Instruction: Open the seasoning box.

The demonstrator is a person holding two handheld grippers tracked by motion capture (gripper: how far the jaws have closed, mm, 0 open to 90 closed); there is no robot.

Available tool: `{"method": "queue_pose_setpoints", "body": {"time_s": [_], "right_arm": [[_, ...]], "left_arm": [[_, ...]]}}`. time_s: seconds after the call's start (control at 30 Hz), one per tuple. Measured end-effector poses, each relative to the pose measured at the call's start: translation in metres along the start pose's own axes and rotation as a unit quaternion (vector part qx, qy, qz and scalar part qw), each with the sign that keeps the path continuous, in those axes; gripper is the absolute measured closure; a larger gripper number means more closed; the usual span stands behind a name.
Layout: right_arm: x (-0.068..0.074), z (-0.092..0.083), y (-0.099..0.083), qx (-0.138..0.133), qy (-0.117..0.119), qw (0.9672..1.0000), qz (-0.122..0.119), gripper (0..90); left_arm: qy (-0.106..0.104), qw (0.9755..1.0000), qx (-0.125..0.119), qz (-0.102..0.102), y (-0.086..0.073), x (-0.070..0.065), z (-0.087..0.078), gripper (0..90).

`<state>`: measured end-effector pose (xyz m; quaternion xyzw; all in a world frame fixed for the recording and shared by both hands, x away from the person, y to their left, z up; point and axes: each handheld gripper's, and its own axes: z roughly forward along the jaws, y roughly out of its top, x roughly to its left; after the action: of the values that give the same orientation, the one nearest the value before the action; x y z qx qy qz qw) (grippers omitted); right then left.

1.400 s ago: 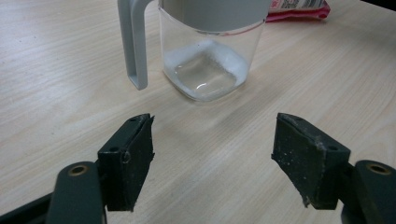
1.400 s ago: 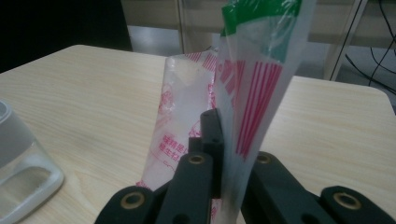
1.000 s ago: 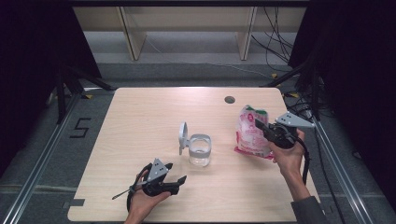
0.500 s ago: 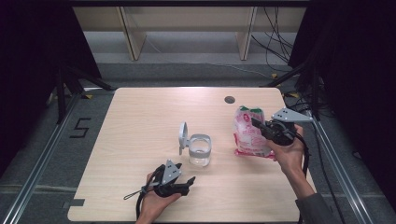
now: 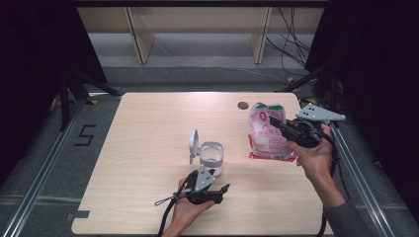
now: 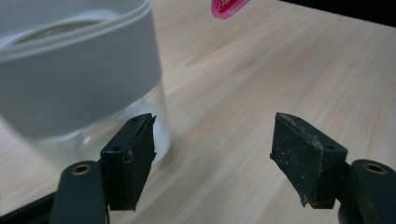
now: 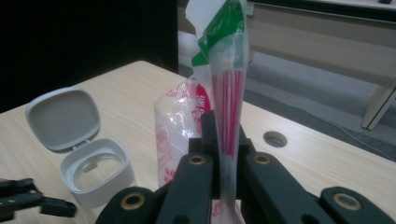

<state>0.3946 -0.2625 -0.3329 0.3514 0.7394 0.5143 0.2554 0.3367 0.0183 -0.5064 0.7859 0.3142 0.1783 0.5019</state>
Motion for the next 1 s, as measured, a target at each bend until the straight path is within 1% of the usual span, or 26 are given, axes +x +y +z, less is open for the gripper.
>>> {"method": "queue_pose_setpoints", "body": {"time_s": [0.03, 0.07, 0.13, 0.17, 0.2, 0.23, 0.33, 0.37, 0.4, 0.43, 0.47, 0.5, 0.53, 0.57, 0.6, 0.63, 0.67, 0.7, 0.73, 0.77, 0.8, 0.87, 0.9, 0.93, 0.97, 1.0], "right_arm": [[0.002, -0.001, 0.001, 0.000, 0.005, 1.0000, 0.003, 90.0], [0.003, -0.002, 0.003, -0.001, 0.006, 1.0000, -0.002, 90.0], [0.007, -0.004, 0.006, -0.008, 0.011, 0.9999, -0.004, 90.0], [0.009, -0.007, 0.007, -0.005, 0.013, 0.9999, -0.008, 90.0], [0.011, -0.008, 0.008, -0.010, 0.020, 0.9997, -0.007, 90.0], [0.013, -0.011, 0.010, -0.011, 0.017, 0.9998, -0.010, 90.0], [0.018, -0.017, 0.013, -0.018, 0.027, 0.9995, -0.002, 90.0], [0.020, -0.018, 0.014, -0.017, 0.034, 0.9993, -0.004, 90.0], [0.023, -0.021, 0.015, -0.014, 0.034, 0.9993, -0.003, 90.0], [0.026, -0.021, 0.016, -0.014, 0.044, 0.9989, 0.001, 90.0], [0.028, -0.024, 0.017, -0.007, 0.047, 0.9989, -0.001, 90.0], [0.030, -0.025, 0.017, -0.010, 0.047, 0.9989, -0.006, 90.0], [0.032, -0.025, 0.017, -0.007, 0.053, 0.9985, -0.002, 90.0], [0.034, -0.026, 0.017, -0.007, 0.056, 0.9984, -0.008, 90.0], [0.037, -0.027, 0.017, 0.000, 0.061, 0.9982, 0.002, 90.0], [0.039, -0.027, 0.017, -0.004, 0.061, 0.9981, -0.004, 90.0], [0.040, -0.027, 0.017, 0.001, 0.059, 0.9982, -0.014, 90.0], [0.041, -0.026, 0.017, -0.002, 0.062, 0.9980, -0.014, 90.0], [0.043, -0.026, 0.016, 0.003, 0.060, 0.9981, -0.015, 90.0], [0.045, -0.025, 0.016, 0.004, 0.062, 0.9981, -0.010, 90.0], [0.045, -0.023, 0.016, 0.008, 0.068, 0.9975, -0.021, 90.0], [0.048, -0.020, 0.016, 0.017, 0.068, 0.9974, -0.018, 90.0], [0.049, -0.017, 0.016, 0.018, 0.071, 0.9971, -0.018, 90.0], [0.051, -0.015, 0.017, 0.017, 0.066, 0.9974, -0.023, 90.0], [0.052, -0.013, 0.018, 0.027, 0.065, 0.9967, -0.040, 90.0], [0.056, -0.010, 0.019, 0.030, 0.061, 0.9970, -0.037, 90.0]], "left_arm": [[0.007, 1.0000, -0.001, 0.006, 0.003, -0.004, 0.006, 32.3], [0.015, 0.9998, -0.003, 0.015, 0.005, -0.009, 0.011, 31.5], [0.002, 0.9998, -0.012, 0.015, 0.012, -0.019, 0.017, 31.5], [-0.003, 0.9997, -0.018, 0.017, 0.015, -0.024, 0.018, 31.6], [0.002, 0.9994, -0.028, 0.018, 0.018, -0.028, 0.018, 31.8], [0.000, 0.9994, -0.029, 0.020, 0.020, -0.030, 0.018, 31.9], [-0.005, 0.9994, -0.033, 0.014, 0.023, -0.033, 0.023, 31.8], [-0.001, 0.9995, -0.022, 0.022, 0.023, -0.032, 0.023, 31.8], [0.000, 0.9995, -0.031, 0.010, 0.023, -0.034, 0.025, 31.8], [0.002, 0.9994, -0.033, 0.012, 0.023, -0.034, 0.027, 32.0], [0.005, 0.9995, -0.028, 0.013, 0.024, -0.035, 0.027, 32.1], [0.005, 0.9994, -0.033, 0.009, 0.024, -0.035, 0.029, 32.2], [0.009, 0.9992, -0.037, 0.009, 0.025, -0.036, 0.029, 32.4], [0.013, 0.9991, -0.039, 0.010, 0.026, -0.036, 0.030, 32.8], [0.009, 0.9989, -0.045, 0.011, 0.027, -0.036, 0.032, 33.1], [0.016, 0.9989, -0.043, 0.014, 0.028, -0.038, 0.033, 33.5], [0.014, 0.9986, -0.049, 0.015, 0.029, -0.039, 0.035, 34.7], [0.017, 0.9985, -0.049, 0.018, 0.030, -0.040, 0.036, 37.6], [0.017, 0.9984, -0.048, 0.026, 0.030, -0.041, 0.038, 40.1], [0.018, 0.9981, -0.052, 0.028, 0.031, -0.044, 0.040, 43.6], [0.019, 0.9974, -0.062, 0.030, 0.031, -0.047, 0.042, 49.4], [0.044, 0.9960, -0.052, 0.058, 0.032, -0.049, 0.045, 51.1], [0.049, 0.9961, -0.052, 0.051, 0.032, -0.049, 0.048, 53.9], [0.040, 0.9969, -0.054, 0.040, 0.033, -0.049, 0.050, 58.6], [0.034, 0.9971, -0.061, 0.030, 0.033, -0.048, 0.050, 62.5], [0.040, 0.9963, -0.072, 0.025, 0.034, -0.049, 0.051, 66.2]]}}
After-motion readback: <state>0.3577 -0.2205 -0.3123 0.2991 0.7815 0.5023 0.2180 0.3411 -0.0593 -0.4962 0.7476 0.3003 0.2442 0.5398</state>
